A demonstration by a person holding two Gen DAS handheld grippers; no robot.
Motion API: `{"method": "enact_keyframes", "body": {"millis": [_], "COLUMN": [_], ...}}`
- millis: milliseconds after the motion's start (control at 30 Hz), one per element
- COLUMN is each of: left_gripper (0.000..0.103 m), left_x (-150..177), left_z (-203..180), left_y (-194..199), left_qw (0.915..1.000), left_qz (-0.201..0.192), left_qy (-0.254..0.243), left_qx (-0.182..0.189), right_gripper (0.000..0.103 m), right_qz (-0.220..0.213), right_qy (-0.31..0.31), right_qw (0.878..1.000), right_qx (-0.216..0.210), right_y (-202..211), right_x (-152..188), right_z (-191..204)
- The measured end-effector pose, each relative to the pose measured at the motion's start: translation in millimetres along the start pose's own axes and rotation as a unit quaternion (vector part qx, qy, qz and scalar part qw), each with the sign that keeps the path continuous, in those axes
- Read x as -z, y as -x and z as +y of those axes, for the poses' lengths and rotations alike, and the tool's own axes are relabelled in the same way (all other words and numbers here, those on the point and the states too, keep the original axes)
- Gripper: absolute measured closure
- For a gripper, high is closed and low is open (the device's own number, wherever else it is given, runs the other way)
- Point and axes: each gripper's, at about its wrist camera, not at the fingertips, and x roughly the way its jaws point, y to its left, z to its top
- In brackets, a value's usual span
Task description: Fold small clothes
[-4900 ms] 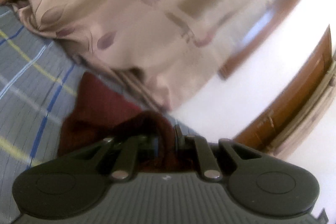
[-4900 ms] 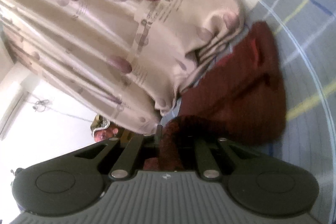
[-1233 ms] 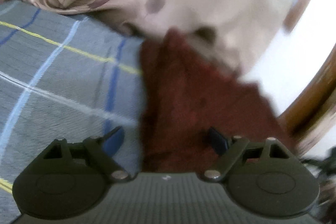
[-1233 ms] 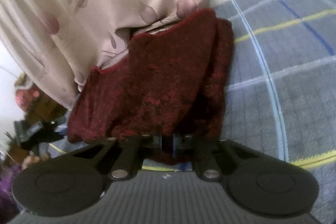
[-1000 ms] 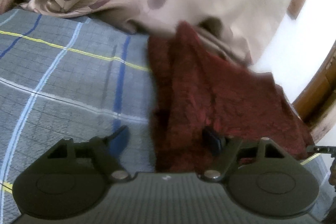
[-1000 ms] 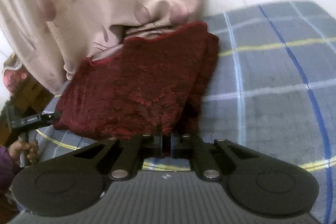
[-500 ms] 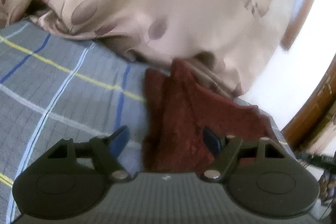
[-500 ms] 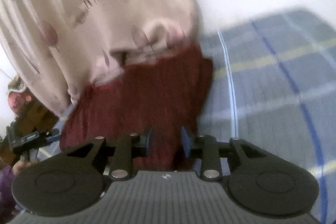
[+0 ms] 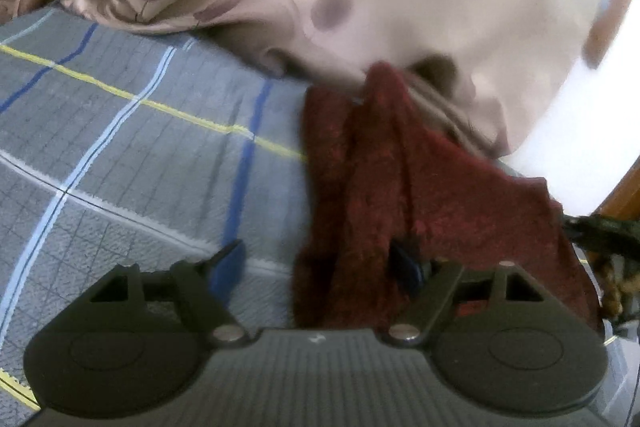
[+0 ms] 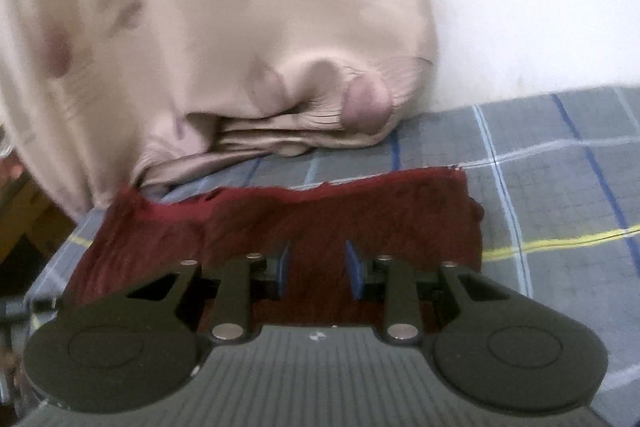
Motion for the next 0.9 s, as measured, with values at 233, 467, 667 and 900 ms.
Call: {"method": "enact_keyframes", "body": {"millis": [233, 467, 667, 900], "left_gripper": [0.026, 0.007, 0.007, 0.007], "left_x": [-7, -39, -57, -57], "left_z": [-9, 6, -2, -15], "left_y": [16, 15, -17, -42], "left_qw": [0.9992, 0.9944, 0.9930, 0.9804], "left_qz": [-0.020, -0.026, 0.038, 0.098], "left_qy": [-0.022, 0.025, -0.039, -0.075], "left_qx": [0.025, 0.099, 0.105, 0.153], "right_gripper": [0.067, 0.037, 0.034, 0.033], "right_qz": [0.046, -0.097, -0.102, -0.084], "right_qy": [-0.031, -0.118, -0.077, -0.027], "right_qw": [0.998, 0.983, 0.983, 0.988], "right_qx": [0.016, -0.099, -0.128, -0.128], "right_y": [-38, 50, 94, 107], "right_x": [2, 27, 83, 128], "right_z": [-12, -18, 3, 34]}}
